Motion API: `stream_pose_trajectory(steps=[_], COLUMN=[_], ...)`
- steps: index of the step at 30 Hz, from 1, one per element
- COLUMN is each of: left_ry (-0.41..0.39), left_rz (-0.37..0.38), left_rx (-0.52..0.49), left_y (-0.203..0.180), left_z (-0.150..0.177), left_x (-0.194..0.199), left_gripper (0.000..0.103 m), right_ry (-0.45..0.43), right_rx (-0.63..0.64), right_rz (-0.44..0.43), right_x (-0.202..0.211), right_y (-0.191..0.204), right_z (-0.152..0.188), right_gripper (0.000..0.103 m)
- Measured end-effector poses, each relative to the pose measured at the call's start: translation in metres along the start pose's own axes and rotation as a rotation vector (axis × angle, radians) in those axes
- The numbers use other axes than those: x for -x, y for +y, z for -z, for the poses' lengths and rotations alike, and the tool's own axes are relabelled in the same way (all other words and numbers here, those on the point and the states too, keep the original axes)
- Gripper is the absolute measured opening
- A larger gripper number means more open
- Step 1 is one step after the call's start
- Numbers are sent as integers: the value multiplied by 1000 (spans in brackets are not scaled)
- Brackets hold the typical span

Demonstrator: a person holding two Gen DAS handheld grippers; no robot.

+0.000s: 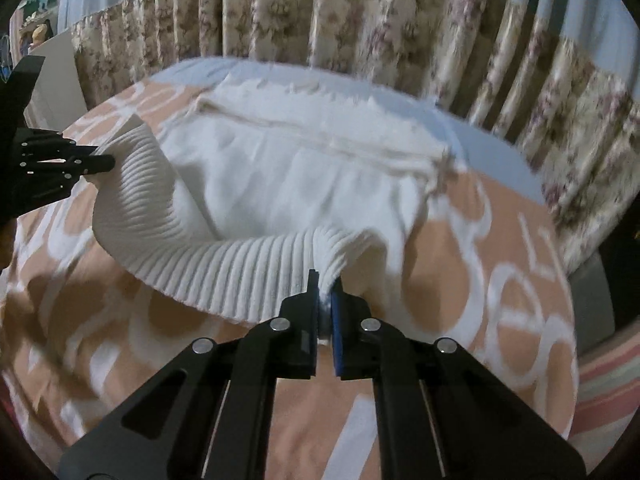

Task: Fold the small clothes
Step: 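Lift the held hem with both grippers and fold it toward the collar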

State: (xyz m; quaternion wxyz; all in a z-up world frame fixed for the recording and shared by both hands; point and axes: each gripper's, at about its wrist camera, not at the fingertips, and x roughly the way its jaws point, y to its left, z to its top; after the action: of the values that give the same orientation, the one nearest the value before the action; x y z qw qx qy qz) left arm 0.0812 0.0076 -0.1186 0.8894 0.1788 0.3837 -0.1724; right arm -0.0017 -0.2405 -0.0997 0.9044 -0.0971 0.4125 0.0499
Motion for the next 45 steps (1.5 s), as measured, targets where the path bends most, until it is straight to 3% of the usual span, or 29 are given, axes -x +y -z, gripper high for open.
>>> stream_pose_trajectory(steps=[11,17,26,34,39,42,44,45], left_ry=[-96,-105,-102,44,56,74,79,75], left_rz=[-35,-27,12,64,41,29,12,10], left_rx=[-18,-5,129,206,160,151,163,169], left_y=[19,31,69,89,82,83,89,93], left_z=[-58,-80,-135,-148,-143,-147,-153,-155], left_x=[-24,-52,-111,-191,-197,-199,-199,-197], left_gripper=[15,15,15,15,16,25,44,59], right_ry=[-107,-122,-158,8,71,82,79,73], right_rx=[3,-54,-197,-370,-397,-388,-397,-415], right_rz=[66,32,-38,-94,-88,-86,-94,-107], right_x=[-25,-51,-101,-195,-223,-226,-225,-223], right_y=[-31,-55,-107,-152,-153,-152,-155,-160], right_z=[-56,-82,-143,-164,-154,-160,-163,-166], right_gripper=[5,5,5,5,5,6,8,11])
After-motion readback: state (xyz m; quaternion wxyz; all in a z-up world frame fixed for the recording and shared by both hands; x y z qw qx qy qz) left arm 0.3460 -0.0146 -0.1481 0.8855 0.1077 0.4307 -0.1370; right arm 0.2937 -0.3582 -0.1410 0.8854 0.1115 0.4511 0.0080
